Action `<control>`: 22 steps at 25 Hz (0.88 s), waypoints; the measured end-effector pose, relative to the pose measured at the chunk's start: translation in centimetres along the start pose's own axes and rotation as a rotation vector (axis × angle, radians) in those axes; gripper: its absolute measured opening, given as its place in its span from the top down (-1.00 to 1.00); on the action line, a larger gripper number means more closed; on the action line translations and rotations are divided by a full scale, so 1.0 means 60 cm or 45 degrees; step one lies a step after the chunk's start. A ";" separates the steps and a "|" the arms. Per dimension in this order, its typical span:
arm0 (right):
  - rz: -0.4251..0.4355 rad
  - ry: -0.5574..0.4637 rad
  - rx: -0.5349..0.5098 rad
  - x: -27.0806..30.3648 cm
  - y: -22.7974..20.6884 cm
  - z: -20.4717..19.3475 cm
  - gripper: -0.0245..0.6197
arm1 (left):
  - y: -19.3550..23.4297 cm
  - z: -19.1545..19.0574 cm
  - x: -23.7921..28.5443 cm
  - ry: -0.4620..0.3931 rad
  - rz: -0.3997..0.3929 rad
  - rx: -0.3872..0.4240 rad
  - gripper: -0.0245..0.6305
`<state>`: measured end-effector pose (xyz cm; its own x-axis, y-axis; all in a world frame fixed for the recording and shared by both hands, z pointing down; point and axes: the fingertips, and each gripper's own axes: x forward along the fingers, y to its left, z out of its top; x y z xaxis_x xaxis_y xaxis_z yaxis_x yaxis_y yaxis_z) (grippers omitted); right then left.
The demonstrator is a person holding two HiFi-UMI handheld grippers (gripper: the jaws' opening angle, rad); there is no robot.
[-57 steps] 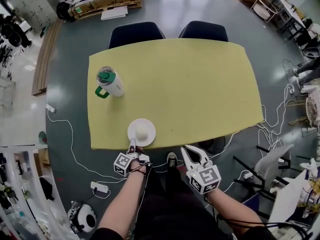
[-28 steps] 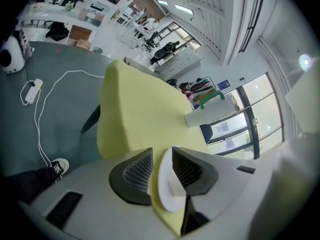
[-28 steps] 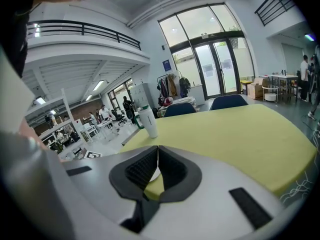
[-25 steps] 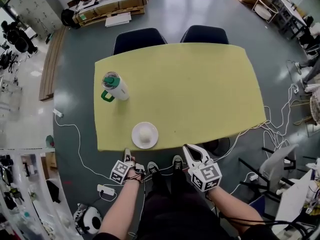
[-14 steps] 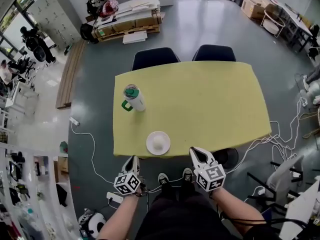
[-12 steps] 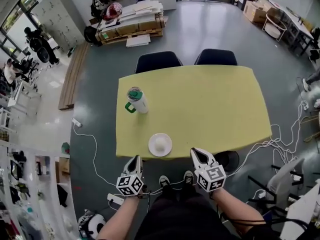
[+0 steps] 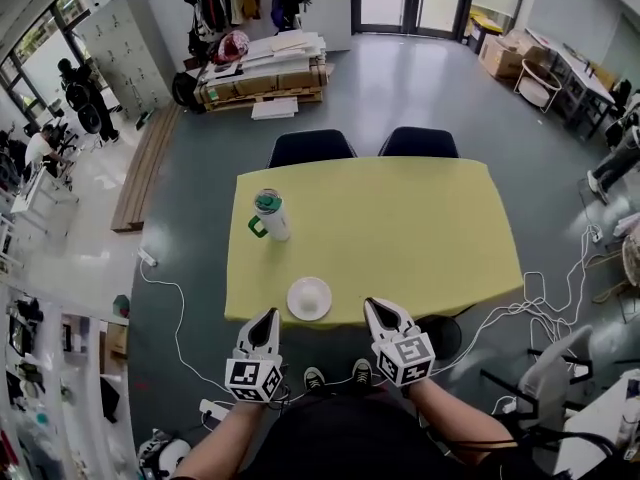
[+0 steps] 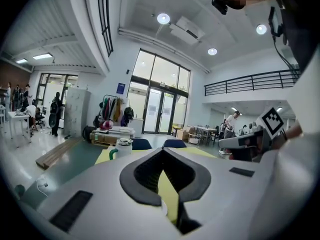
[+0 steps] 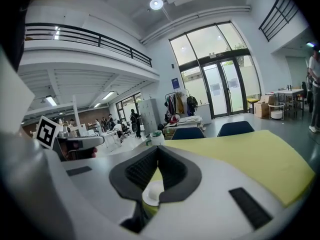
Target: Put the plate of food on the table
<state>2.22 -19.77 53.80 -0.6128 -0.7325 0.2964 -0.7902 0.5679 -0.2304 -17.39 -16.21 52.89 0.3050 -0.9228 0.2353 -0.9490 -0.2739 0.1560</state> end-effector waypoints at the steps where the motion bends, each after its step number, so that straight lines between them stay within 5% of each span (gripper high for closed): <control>1: -0.005 -0.005 -0.003 -0.005 0.000 0.002 0.88 | -0.004 0.004 -0.004 -0.007 -0.001 0.004 0.90; 22: -0.041 -0.012 -0.034 -0.024 0.009 0.003 0.89 | -0.018 0.022 -0.014 -0.033 -0.023 0.010 0.90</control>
<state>2.68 -18.46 53.07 -0.5874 -0.7540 0.2942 -0.8092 0.5539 -0.1961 -16.73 -15.51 51.29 0.3198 -0.9245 0.2073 -0.9441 -0.2923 0.1527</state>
